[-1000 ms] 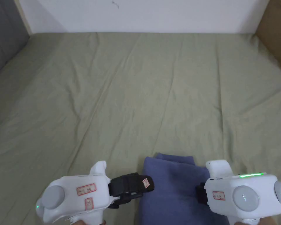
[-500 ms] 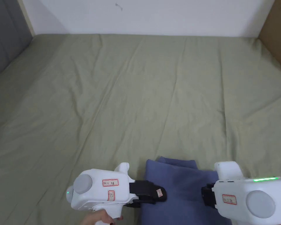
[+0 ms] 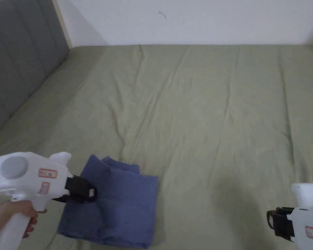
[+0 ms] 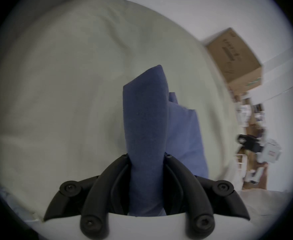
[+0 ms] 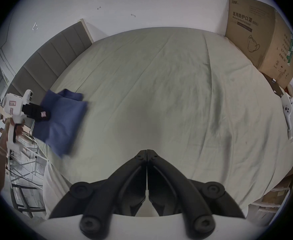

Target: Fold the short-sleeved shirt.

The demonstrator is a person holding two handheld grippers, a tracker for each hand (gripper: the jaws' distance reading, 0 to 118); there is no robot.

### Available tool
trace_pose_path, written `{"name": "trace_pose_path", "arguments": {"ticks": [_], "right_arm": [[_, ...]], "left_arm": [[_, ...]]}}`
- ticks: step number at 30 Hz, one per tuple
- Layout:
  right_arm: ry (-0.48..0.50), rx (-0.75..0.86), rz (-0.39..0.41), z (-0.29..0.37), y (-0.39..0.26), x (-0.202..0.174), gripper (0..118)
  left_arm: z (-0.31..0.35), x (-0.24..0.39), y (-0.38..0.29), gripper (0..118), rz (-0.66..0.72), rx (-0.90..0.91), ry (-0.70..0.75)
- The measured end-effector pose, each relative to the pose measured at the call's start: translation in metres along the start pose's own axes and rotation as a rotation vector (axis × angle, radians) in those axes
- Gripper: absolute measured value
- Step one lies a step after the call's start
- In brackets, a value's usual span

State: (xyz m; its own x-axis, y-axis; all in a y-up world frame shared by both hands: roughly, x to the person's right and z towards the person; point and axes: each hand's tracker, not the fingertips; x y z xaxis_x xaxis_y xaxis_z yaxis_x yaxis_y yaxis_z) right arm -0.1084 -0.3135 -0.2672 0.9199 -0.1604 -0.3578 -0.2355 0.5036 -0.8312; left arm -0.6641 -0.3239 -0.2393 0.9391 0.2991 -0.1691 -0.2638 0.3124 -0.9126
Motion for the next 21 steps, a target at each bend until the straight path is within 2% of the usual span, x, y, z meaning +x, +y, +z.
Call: {"name": "trace_pose_path", "arguments": {"ticks": [4,6,8,10,11,12,13,15,16,19,20,21], "right_arm": [[-0.03,-0.023,-0.011,-0.008,-0.001,0.0,1],[-0.042,-0.042,-0.02,-0.014,0.0,-0.001,1],[-0.046,-0.046,-0.026,-0.017,0.001,-0.002,1],[-0.046,-0.051,-0.03,-0.02,0.001,-0.004,1],[-0.047,-0.057,-0.031,-0.021,0.002,-0.006,1],[-0.043,-0.059,-0.026,-0.022,0.003,-0.007,1],[-0.04,-0.061,-0.02,-0.022,0.003,-0.009,1],[-0.033,-0.06,-0.004,-0.021,0.003,-0.012,1],[-0.032,-0.061,0.0,-0.021,0.003,-0.011,1],[-0.024,-0.058,-0.007,-0.019,0.003,-0.01,1],[-0.017,-0.052,-0.012,-0.018,0.003,-0.007,1],[-0.013,-0.045,-0.017,-0.015,0.002,-0.006,1]], "left_arm": [[0.027,-0.063,0.023,22,0.005,-0.045,0.298],[0.03,-0.086,0.031,22,-0.063,-0.087,0.508],[0.028,-0.101,0.036,22,-0.107,-0.086,0.641],[0.027,-0.118,0.036,27,-0.052,-0.07,0.648],[0.027,-0.122,0.035,34,-0.025,-0.063,0.632],[0.026,-0.122,0.033,34,0.014,-0.035,0.638],[0.025,-0.121,0.031,56,0.009,-0.028,0.663],[0.027,-0.121,0.027,110,-0.005,-0.011,0.679],[0.031,-0.116,0.025,113,-0.011,0.005,0.672],[0.042,-0.098,0.025,107,0.006,0.024,0.618],[0.049,-0.085,0.024,97,0.009,0.063,0.57],[0.056,-0.07,0.022,58,0.009,0.123,0.531]]}}
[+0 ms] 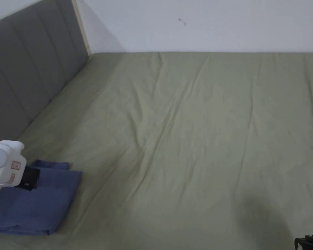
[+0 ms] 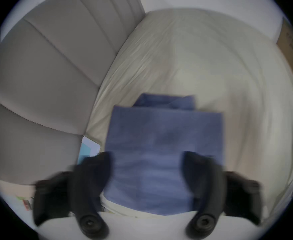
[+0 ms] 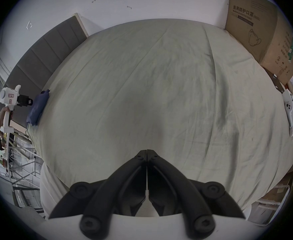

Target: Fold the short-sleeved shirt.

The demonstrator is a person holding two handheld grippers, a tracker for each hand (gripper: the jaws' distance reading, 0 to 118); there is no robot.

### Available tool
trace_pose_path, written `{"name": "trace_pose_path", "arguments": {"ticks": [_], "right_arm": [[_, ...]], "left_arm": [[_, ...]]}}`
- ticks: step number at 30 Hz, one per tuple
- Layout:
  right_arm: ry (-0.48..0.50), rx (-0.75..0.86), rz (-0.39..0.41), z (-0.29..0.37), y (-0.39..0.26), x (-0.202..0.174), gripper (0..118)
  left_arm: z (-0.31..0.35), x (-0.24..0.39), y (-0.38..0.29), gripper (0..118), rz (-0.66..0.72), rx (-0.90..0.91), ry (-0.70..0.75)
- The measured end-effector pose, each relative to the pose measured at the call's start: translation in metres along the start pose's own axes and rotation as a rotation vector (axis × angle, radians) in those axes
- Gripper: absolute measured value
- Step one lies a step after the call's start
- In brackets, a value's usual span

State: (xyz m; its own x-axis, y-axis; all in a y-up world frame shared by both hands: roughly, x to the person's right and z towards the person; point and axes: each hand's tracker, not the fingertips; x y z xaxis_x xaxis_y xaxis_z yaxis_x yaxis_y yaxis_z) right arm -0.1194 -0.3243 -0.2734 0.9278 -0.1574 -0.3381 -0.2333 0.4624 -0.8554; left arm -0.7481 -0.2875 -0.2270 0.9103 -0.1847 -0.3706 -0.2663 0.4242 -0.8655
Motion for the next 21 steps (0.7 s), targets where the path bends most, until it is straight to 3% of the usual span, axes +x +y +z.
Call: {"name": "trace_pose_path", "arguments": {"ticks": [1,2,5,13,16,21], "right_arm": [[0.004,0.008,-0.004,0.002,-0.001,0.001,1],[0.008,0.013,-0.007,0.005,-0.001,0.002,1],[0.025,0.039,-0.019,0.014,-0.003,0.007,1],[0.048,0.222,-0.067,0.062,-0.003,0.027,1],[0.01,0.369,-0.06,0.088,0.001,0.032,1],[-0.122,0.638,0.025,0.135,0.006,0.026,1]], "left_arm": [[0.013,0.011,-0.003,21,0.009,0.037,-0.024],[0.025,0.024,-0.006,1,0.015,0.076,-0.063],[0.064,0.071,-0.016,0,-0.001,0.153,-0.225],[0.159,0.205,-0.059,0,-0.044,0.405,-0.298],[0.191,0.242,-0.075,0,-0.03,0.537,-0.277],[0.238,0.292,-0.1,0,-0.011,0.762,-0.253]]}}
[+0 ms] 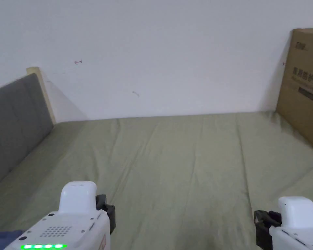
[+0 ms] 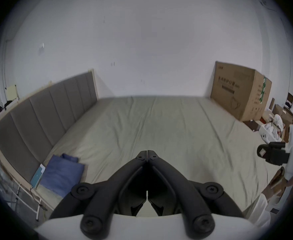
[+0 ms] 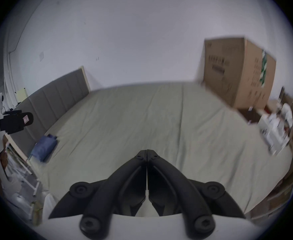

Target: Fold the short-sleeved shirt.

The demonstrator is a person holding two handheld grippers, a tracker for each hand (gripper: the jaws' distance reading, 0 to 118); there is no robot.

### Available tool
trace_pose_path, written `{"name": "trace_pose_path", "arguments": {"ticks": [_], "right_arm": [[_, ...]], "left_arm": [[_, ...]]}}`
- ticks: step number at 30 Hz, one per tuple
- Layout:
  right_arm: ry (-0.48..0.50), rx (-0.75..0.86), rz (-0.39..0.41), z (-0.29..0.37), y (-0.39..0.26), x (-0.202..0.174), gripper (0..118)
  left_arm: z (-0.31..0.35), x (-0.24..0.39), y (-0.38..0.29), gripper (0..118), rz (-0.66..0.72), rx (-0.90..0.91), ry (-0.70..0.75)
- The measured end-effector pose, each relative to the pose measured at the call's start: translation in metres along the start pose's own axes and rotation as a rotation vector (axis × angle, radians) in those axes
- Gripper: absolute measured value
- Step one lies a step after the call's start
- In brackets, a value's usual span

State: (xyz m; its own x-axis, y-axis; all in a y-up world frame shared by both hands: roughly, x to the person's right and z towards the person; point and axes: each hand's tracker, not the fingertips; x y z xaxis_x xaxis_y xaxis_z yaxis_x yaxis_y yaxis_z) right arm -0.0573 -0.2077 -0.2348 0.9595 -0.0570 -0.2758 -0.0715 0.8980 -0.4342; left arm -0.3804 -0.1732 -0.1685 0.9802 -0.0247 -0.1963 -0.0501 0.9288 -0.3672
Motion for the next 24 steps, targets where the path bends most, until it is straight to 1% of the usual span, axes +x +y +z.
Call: {"name": "trace_pose_path", "arguments": {"ticks": [3,5,6,8,10,11,15,19,24], "right_arm": [[-0.028,0.134,0.039,0.019,0.014,-0.006,1],[-0.071,0.194,0.072,0.029,0.019,-0.01,1],[-0.085,0.211,0.092,0.032,0.022,-0.014,1],[-0.096,0.233,0.113,0.037,0.025,-0.017,1],[-0.102,0.25,0.121,0.04,0.028,-0.02,1],[-0.103,0.284,0.113,0.043,0.029,-0.02,1],[-0.092,0.289,0.113,0.043,0.033,-0.023,1],[-0.087,0.287,0.102,0.042,0.033,-0.023,1],[-0.086,0.291,0.099,0.04,0.036,-0.024,1]], "left_arm": [[0.013,0.016,0.005,0,0.01,0.074,0.006],[0.021,0.022,0.007,0,0.026,0.096,0.007],[0.025,0.024,0.008,0,0.037,0.137,-0.003],[0.032,0.031,0.011,0,0.005,0.179,0.016],[0.035,0.038,0.013,0,-0.054,0.201,0.041],[0.037,0.04,0.013,0,-0.066,0.215,0.046],[0.041,0.043,0.015,0,-0.024,0.232,0.044],[0.043,0.043,0.015,0,-0.05,0.243,0.071],[0.046,0.04,0.016,0,-0.037,0.262,0.083]]}}
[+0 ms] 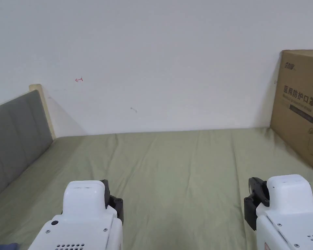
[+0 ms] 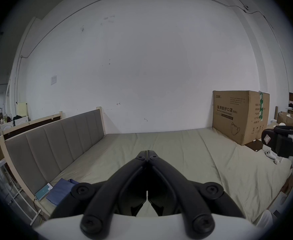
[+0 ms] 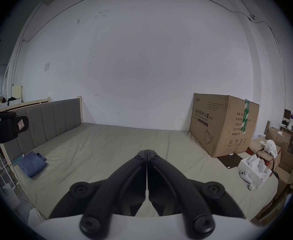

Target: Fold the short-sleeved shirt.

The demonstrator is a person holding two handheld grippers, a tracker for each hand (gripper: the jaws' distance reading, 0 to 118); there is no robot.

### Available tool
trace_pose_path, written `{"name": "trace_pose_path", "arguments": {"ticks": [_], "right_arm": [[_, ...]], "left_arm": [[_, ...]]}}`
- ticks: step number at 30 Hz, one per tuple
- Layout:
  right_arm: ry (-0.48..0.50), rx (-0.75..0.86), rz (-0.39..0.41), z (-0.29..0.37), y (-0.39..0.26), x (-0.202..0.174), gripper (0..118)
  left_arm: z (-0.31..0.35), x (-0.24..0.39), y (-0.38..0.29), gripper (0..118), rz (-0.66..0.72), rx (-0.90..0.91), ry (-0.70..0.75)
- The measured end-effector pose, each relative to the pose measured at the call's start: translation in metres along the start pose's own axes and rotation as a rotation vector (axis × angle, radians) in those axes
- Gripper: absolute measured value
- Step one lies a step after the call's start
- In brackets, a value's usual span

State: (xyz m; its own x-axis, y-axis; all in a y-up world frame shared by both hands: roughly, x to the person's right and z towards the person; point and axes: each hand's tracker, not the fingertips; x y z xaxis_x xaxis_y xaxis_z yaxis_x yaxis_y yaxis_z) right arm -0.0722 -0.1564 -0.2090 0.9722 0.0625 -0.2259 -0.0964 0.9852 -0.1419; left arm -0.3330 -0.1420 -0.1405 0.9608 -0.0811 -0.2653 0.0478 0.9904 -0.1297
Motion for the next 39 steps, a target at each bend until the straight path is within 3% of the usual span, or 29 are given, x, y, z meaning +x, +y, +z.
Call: {"name": "trace_pose_path", "arguments": {"ticks": [10,12,13,14,15,16,17,18,23,28,33,39], "right_arm": [[-0.002,0.001,-0.001,-0.002,0.001,-0.004,1],[-0.009,0.0,-0.005,-0.003,0.0,-0.004,9],[-0.013,-0.002,-0.006,-0.003,0.0,-0.004,23],[-0.014,-0.006,-0.009,-0.004,0.0,-0.003,42],[-0.014,-0.013,-0.011,-0.006,-0.001,-0.001,78],[-0.016,-0.02,-0.015,-0.007,-0.001,-0.001,101],[-0.018,-0.016,-0.02,-0.007,-0.002,-0.001,111],[-0.019,-0.011,-0.02,-0.006,-0.003,0.0,115],[-0.049,-0.016,0.001,-0.009,-0.002,0.0,115],[-0.043,-0.033,-0.03,-0.012,-0.002,0.003,115],[-0.046,-0.037,-0.02,-0.014,-0.003,0.002,115],[-0.046,-0.048,-0.019,-0.018,-0.004,0.002,115]], "left_arm": [[-0.003,-0.002,-0.001,0,0.007,-0.004,0.023],[-0.004,-0.003,-0.001,3,0.012,-0.004,0.023],[-0.004,-0.004,-0.001,15,0.025,-0.01,0.014],[-0.006,-0.005,-0.001,36,0.039,-0.019,0.001],[-0.008,-0.007,-0.001,77,0.051,-0.03,-0.014],[-0.01,-0.008,-0.001,105,0.059,-0.042,-0.017],[-0.01,-0.008,-0.002,118,0.064,-0.043,-0.021],[-0.006,-0.008,-0.002,118,0.071,0.036,-0.023],[-0.007,-0.007,0.0,118,0.051,-0.006,-0.018],[-0.01,0.0,0.006,118,-0.027,-0.039,0.042],[-0.014,-0.006,0.003,118,0.028,-0.056,-0.029],[-0.017,-0.006,-0.001,118,0.031,-0.067,-0.003]]}}
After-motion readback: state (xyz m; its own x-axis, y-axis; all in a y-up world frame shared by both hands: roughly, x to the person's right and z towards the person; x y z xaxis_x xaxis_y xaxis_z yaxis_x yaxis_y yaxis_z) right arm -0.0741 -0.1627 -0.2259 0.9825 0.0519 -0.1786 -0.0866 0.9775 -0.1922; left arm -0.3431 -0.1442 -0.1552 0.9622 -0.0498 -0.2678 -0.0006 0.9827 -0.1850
